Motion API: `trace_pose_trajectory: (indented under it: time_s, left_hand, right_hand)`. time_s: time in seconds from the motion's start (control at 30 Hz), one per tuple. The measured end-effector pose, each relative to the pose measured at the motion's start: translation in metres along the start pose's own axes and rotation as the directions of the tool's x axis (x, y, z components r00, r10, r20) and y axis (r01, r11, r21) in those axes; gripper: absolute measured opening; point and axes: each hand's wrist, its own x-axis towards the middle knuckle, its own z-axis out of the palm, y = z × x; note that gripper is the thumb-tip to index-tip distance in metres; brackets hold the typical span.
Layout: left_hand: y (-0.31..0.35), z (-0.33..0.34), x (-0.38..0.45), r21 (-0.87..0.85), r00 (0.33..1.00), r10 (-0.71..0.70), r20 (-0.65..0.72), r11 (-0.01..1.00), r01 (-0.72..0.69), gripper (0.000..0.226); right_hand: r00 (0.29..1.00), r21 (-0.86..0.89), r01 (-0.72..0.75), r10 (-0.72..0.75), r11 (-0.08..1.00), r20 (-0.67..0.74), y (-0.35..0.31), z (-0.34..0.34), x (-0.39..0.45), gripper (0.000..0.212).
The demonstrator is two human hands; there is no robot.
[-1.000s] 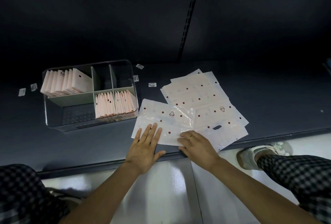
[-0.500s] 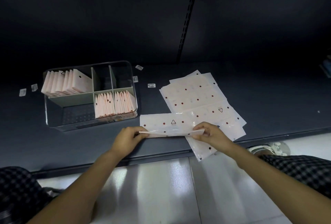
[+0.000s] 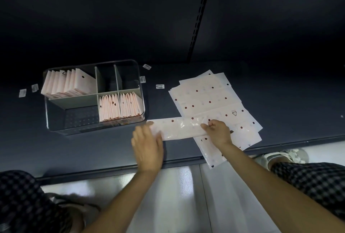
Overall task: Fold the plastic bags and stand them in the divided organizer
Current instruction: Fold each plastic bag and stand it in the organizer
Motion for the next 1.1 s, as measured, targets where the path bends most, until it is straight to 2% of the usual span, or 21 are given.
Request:
trace_pose_trajectory:
  time_s: [0.03,0.1,0.17,0.23,0.33,0.43,0.5,0.53,0.6,0.67,0.73,0.8,0.83,0.87,0.9,0.97,1.03,1.1]
  left_hand:
    - [0.006,0.003,-0.007,0.009,0.988,0.149,0.027,0.989,-0.149,0.033]
    - [0.015,0.014,-0.017,-0.028,0.897,0.385,0.218,0.921,-0.389,0.045]
    - [0.019,0.026,-0.021,-0.001,0.797,0.407,0.447,0.891,-0.454,0.058]
    - [0.018,0.035,-0.018,0.110,0.777,0.334,0.534,0.883,-0.456,0.064]
    - [0.016,0.035,-0.011,0.196,0.780,0.374,0.501,0.829,-0.523,0.064]
    - [0.006,0.027,-0.008,0.177,0.772,0.526,0.357,0.773,-0.609,0.052]
    - [-0.005,0.025,-0.009,0.113,0.758,0.593,0.270,0.763,-0.637,0.050]
    - [-0.011,0.023,-0.010,0.080,0.758,0.611,0.227,0.764,-0.640,0.052]
    - [-0.020,0.019,-0.012,0.017,0.771,0.610,0.182,0.782,-0.623,0.056]
    - [-0.026,0.013,-0.014,-0.066,0.784,0.589,0.195,0.805,-0.589,0.060]
    - [-0.030,0.008,-0.017,-0.143,0.789,0.573,0.220,0.819,-0.555,0.059]
    - [-0.030,0.006,-0.017,-0.208,0.797,0.545,0.261,0.838,-0.505,0.054]
    - [-0.030,0.005,-0.017,-0.237,0.803,0.525,0.283,0.849,-0.472,0.050]
    - [-0.030,0.005,-0.017,-0.262,0.811,0.500,0.304,0.862,-0.434,0.047]
    - [-0.030,0.005,-0.018,-0.281,0.822,0.468,0.325,0.878,-0.388,0.045]
    - [-0.030,0.007,-0.017,-0.308,0.851,0.388,0.355,0.908,-0.285,0.039]
    - [-0.027,0.008,-0.013,-0.340,0.894,0.275,0.354,0.928,-0.152,0.026]
    - [-0.021,0.010,-0.008,-0.360,0.928,0.117,0.354,0.933,0.020,0.020]
  right_hand:
    - [1.000,-0.015,-0.005,0.005,1.000,-0.005,0.000,0.001,0.001,0.046]
    - [1.000,-0.046,-0.019,0.018,0.999,-0.018,-0.003,0.002,0.001,0.048]
    - [0.999,-0.059,-0.040,0.038,0.997,-0.030,-0.007,0.001,-0.001,0.048]
    - [0.995,-0.027,-0.099,0.099,0.995,-0.018,-0.012,-0.001,-0.008,0.038]
    - [0.976,0.073,-0.216,0.216,0.974,0.009,-0.017,0.002,-0.033,0.020]
    - [0.944,0.236,-0.322,0.290,0.917,0.159,-0.019,0.007,-0.075,0.025]
    - [0.914,0.335,-0.360,0.257,0.871,0.313,-0.021,0.004,-0.104,0.018]
    - [0.915,0.329,-0.317,0.196,0.890,0.353,-0.020,0.000,-0.113,0.016]
    - [0.950,0.268,-0.120,0.032,0.956,0.309,-0.013,-0.010,-0.117,0.012]
    - [0.953,0.019,0.211,-0.210,0.977,0.218,-0.002,-0.023,-0.103,0.014]
    - [0.850,-0.219,0.505,-0.435,0.835,0.299,0.005,-0.031,-0.081,0.044]
    - [0.734,-0.298,0.661,-0.510,0.688,0.449,0.005,-0.025,-0.063,0.072]
    - [0.689,-0.294,0.707,-0.533,0.643,0.491,0.003,-0.017,-0.057,0.077]
    - [0.667,-0.258,0.723,-0.552,0.640,0.500,0.002,-0.007,-0.054,0.075]
    - [0.683,-0.194,0.698,-0.558,0.690,0.471,0.002,0.004,-0.053,0.067]
    - [0.780,-0.038,0.568,-0.524,0.822,0.342,-0.003,0.020,-0.053,0.038]
    - [0.859,0.008,0.449,-0.435,0.893,0.269,-0.011,0.027,-0.051,0.015]
    - [0.911,0.018,0.335,-0.328,0.942,0.250,-0.018,0.031,-0.047,0.012]
